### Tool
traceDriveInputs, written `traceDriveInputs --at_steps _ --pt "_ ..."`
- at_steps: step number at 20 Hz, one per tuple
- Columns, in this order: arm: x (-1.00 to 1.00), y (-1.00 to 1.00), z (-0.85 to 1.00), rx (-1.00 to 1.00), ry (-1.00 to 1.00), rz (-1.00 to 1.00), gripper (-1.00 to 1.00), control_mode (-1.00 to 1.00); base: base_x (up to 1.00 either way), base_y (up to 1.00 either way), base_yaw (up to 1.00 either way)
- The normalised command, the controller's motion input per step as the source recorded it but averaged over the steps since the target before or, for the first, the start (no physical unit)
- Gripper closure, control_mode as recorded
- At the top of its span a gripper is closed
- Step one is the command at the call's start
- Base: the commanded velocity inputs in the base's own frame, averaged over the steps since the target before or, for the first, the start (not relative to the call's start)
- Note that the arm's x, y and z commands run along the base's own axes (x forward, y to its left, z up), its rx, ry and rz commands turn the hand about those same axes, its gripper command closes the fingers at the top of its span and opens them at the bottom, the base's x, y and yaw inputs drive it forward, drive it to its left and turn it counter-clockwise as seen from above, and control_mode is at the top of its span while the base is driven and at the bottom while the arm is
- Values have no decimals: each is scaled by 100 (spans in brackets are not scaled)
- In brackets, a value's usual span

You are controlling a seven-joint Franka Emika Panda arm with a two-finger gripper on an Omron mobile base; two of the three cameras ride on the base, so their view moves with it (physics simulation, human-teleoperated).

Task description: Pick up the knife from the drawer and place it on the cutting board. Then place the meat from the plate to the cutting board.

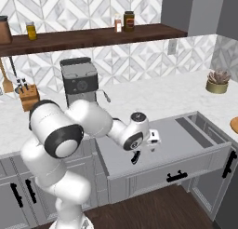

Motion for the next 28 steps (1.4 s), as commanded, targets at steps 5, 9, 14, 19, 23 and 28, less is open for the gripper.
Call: traceDriveInputs --at_steps 5,9,14,19,23,28 --pt "24 52 1 0 -2 -15 -100 -100 0 0 0" --pt "31 24 -27 7 0 -8 -100 -100 0 0 0" --pt "23 4 -13 3 0 1 -100 -100 0 0 0" --pt "9 0 -18 8 0 4 -100 -100 0 0 0" --pt "0 0 -20 9 0 0 -100 -100 0 0 0" --pt "13 -11 -3 1 0 -5 -100 -100 0 0 0"
